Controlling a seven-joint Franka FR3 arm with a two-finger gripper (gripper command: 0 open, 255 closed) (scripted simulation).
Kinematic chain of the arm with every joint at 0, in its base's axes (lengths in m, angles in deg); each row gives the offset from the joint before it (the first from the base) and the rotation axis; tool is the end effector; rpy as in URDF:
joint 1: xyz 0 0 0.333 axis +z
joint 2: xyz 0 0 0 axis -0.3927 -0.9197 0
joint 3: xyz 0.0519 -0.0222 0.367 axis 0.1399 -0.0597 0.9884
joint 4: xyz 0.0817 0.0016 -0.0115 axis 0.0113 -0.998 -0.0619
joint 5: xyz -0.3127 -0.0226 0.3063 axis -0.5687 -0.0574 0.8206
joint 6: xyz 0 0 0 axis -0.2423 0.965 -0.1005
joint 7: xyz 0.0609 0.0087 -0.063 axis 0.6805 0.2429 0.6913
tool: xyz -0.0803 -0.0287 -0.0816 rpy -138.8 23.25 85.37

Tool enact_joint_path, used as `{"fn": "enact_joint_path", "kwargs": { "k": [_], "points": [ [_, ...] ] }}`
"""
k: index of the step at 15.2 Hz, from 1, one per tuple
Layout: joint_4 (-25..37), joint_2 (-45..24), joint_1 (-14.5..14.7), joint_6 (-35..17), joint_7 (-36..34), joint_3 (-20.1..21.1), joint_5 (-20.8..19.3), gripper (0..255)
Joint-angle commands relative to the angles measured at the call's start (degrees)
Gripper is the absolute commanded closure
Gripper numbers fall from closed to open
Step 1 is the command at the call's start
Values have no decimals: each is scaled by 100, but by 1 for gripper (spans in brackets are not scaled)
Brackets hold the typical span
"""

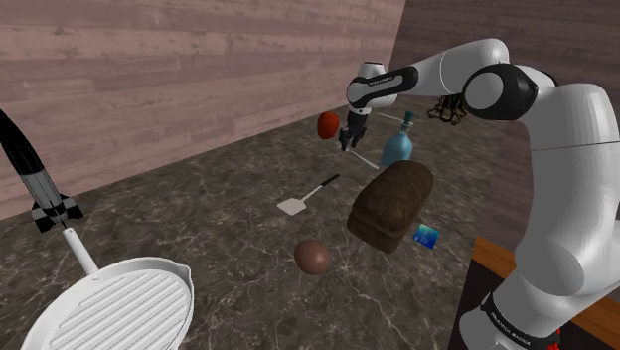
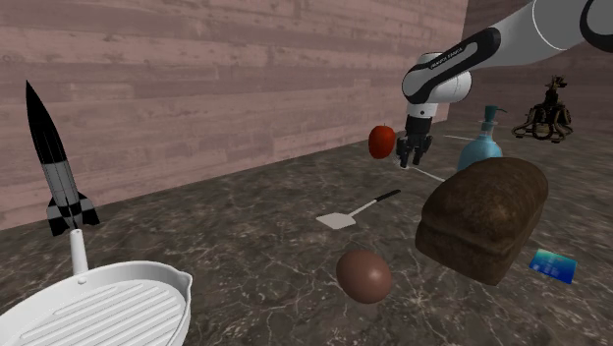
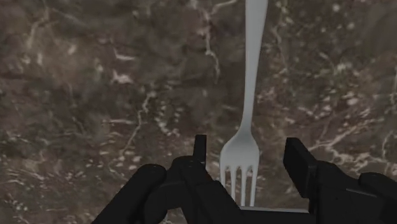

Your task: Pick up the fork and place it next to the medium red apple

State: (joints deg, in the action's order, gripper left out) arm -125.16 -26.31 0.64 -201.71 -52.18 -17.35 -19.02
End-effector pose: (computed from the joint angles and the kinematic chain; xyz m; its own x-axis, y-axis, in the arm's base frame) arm 0.7602 -0.2370 0.3543 0.9958 -0.0549 0.0737 -0.0544 -0.9985 -0.0092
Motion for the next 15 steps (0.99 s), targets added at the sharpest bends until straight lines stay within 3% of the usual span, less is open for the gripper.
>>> {"fn": "enact_joint_path", "kwargs": {
  "k": [1, 5, 9, 15],
  "points": [
    [0, 0, 0, 0, 0, 0, 0, 0],
    [0, 0, 0, 0, 0, 0, 0, 0],
    [247, 305, -20, 551, 20, 19, 34, 0],
    [247, 305, -20, 551, 20, 19, 34, 0]
  ]
}}
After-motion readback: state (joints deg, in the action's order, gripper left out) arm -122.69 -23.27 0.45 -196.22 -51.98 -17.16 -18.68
